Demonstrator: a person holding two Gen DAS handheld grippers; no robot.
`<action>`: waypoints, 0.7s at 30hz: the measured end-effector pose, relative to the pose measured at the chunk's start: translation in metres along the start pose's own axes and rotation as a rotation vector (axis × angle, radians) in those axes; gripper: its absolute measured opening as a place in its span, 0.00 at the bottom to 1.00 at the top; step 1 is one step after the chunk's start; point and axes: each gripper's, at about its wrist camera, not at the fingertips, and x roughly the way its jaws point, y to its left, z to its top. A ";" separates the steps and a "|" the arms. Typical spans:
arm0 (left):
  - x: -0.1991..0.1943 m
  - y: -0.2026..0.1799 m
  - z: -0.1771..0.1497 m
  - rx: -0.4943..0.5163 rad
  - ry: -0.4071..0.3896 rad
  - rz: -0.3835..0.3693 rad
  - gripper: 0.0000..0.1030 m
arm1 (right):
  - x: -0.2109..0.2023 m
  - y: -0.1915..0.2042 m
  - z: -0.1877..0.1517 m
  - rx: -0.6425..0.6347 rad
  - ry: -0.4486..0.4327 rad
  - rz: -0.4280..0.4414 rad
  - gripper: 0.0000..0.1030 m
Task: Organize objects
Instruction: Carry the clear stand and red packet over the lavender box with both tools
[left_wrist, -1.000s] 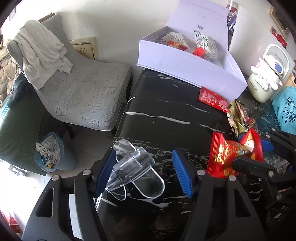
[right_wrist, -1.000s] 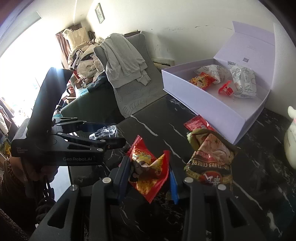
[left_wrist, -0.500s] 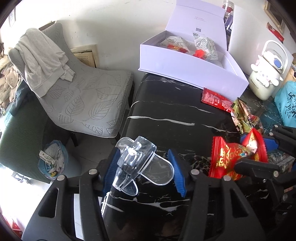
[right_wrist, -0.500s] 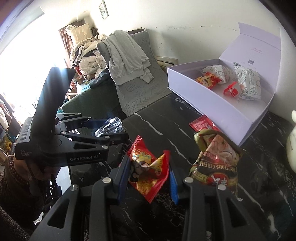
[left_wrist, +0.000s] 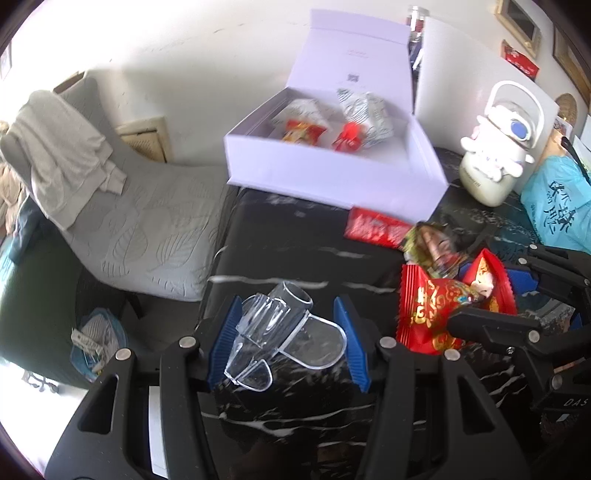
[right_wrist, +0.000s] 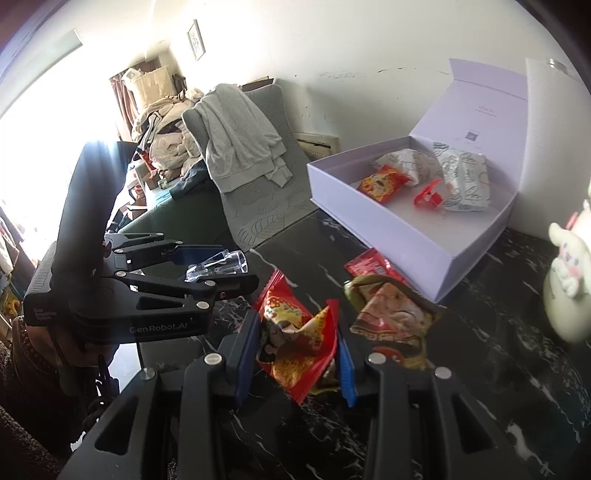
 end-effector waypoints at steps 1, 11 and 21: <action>-0.001 -0.003 0.003 0.009 -0.004 -0.003 0.49 | -0.004 -0.002 0.000 0.005 -0.007 -0.004 0.37; -0.013 -0.047 0.039 0.110 -0.067 -0.055 0.49 | -0.046 -0.032 0.004 0.052 -0.089 -0.076 0.37; -0.019 -0.076 0.085 0.191 -0.140 -0.086 0.49 | -0.074 -0.057 0.025 0.062 -0.165 -0.120 0.37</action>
